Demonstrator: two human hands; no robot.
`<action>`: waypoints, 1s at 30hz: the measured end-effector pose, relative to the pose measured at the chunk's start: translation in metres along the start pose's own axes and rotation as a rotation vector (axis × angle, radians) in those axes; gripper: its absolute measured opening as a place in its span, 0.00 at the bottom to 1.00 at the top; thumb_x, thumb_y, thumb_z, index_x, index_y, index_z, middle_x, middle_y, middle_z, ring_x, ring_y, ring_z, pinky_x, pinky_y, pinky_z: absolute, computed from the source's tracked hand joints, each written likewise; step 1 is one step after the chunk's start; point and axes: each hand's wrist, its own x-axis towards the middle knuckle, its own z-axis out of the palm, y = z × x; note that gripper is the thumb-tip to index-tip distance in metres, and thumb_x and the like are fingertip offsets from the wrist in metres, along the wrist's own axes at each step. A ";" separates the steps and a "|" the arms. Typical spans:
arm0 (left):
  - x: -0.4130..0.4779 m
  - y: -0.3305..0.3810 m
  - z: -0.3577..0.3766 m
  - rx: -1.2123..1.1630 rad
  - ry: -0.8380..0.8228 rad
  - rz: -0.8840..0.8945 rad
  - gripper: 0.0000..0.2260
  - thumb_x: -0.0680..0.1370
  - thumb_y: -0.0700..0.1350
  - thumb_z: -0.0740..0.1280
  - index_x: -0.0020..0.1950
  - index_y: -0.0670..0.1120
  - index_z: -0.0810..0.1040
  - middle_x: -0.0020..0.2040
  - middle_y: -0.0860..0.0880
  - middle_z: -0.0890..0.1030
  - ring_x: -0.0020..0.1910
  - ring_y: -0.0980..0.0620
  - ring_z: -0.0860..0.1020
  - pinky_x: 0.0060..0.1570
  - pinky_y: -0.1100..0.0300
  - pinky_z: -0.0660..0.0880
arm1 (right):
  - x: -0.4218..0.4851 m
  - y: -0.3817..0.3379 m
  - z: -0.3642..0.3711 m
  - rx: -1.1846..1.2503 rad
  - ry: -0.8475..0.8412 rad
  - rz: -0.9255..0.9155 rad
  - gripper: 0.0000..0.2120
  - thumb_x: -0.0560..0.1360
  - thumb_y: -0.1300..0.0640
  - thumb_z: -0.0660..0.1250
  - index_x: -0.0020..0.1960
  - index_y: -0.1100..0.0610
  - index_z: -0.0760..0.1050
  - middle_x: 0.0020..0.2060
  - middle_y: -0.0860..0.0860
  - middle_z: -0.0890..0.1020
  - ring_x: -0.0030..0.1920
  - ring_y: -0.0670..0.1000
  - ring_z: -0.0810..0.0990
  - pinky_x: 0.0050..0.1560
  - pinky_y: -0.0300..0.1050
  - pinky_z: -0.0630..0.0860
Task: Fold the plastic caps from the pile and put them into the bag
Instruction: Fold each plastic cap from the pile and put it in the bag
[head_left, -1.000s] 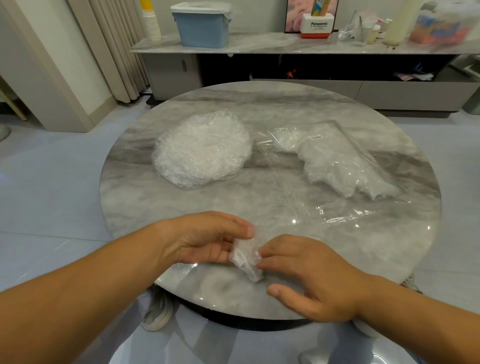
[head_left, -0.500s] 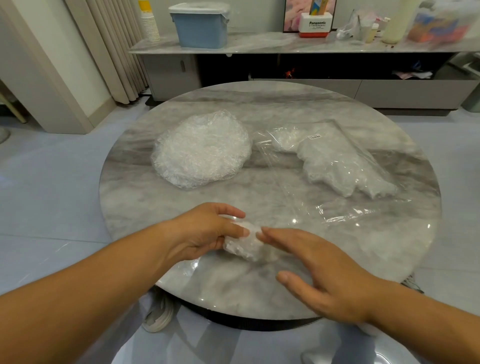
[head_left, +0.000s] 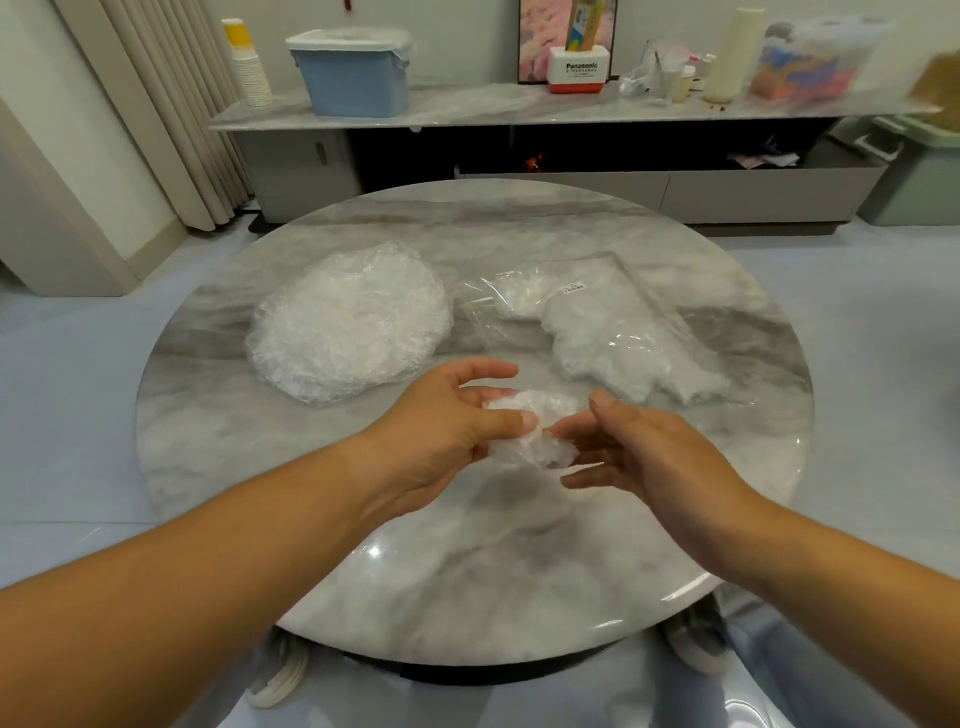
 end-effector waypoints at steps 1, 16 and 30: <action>0.003 0.002 0.006 0.014 -0.003 0.021 0.21 0.72 0.34 0.76 0.63 0.46 0.77 0.56 0.42 0.84 0.51 0.46 0.85 0.50 0.57 0.82 | 0.001 -0.003 -0.007 -0.008 0.034 -0.037 0.23 0.76 0.38 0.67 0.42 0.57 0.87 0.44 0.59 0.87 0.48 0.57 0.85 0.53 0.54 0.83; 0.023 -0.037 0.050 1.435 -0.316 0.263 0.28 0.82 0.65 0.46 0.78 0.56 0.65 0.81 0.52 0.34 0.77 0.57 0.29 0.79 0.50 0.39 | 0.025 0.015 -0.124 -0.400 0.115 -0.004 0.39 0.76 0.25 0.50 0.37 0.53 0.87 0.42 0.52 0.88 0.45 0.50 0.85 0.55 0.48 0.79; 0.007 -0.047 0.043 1.420 -0.316 0.258 0.38 0.80 0.67 0.47 0.82 0.50 0.36 0.81 0.54 0.33 0.78 0.60 0.34 0.77 0.63 0.39 | 0.047 0.006 -0.093 0.003 0.005 0.344 0.43 0.73 0.27 0.55 0.59 0.67 0.79 0.57 0.64 0.82 0.53 0.64 0.85 0.62 0.65 0.78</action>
